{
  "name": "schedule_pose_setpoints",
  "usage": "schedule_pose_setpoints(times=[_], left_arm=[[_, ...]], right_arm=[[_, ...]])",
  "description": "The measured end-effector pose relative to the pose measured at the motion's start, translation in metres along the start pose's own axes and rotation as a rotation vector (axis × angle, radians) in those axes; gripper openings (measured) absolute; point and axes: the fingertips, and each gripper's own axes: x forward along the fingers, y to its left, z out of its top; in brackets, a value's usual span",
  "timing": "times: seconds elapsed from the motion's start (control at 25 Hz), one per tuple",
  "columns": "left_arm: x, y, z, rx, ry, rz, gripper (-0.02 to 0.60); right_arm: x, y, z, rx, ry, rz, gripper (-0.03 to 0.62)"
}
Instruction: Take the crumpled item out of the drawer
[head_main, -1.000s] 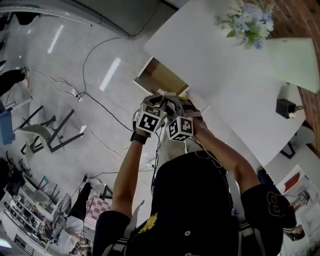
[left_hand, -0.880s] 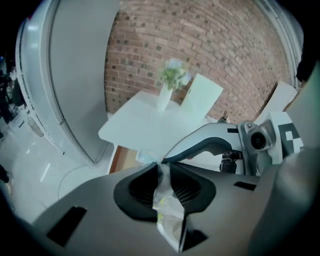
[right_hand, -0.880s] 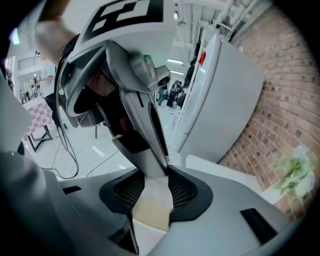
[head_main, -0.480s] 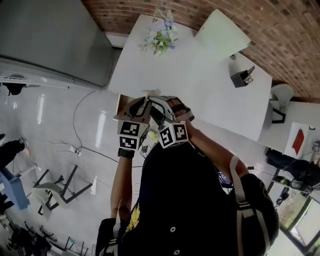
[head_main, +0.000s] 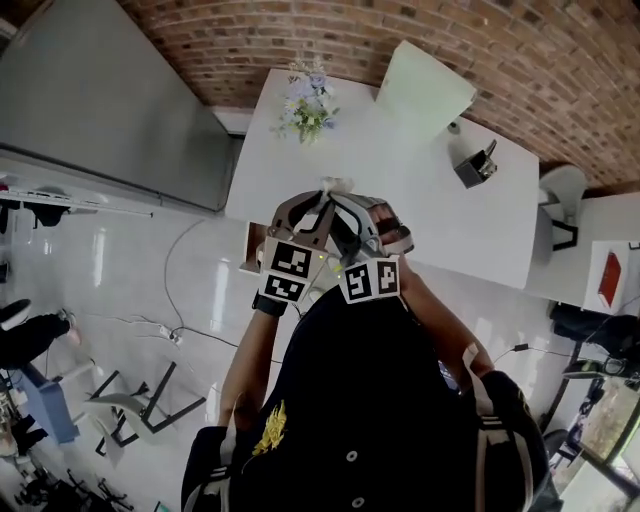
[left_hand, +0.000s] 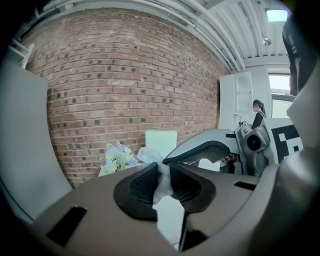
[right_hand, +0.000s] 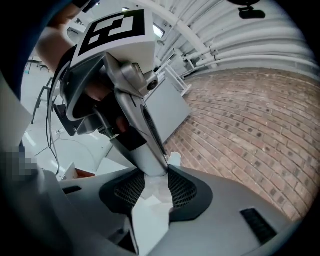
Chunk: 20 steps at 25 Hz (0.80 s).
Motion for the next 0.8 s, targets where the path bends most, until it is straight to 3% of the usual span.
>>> schedule_pose_setpoints(times=[0.8], left_arm=[[-0.037, 0.025, 0.024, 0.037, -0.037, 0.129, 0.084]], right_arm=[[0.005, -0.008, 0.048, -0.027, -0.148, 0.027, 0.170]])
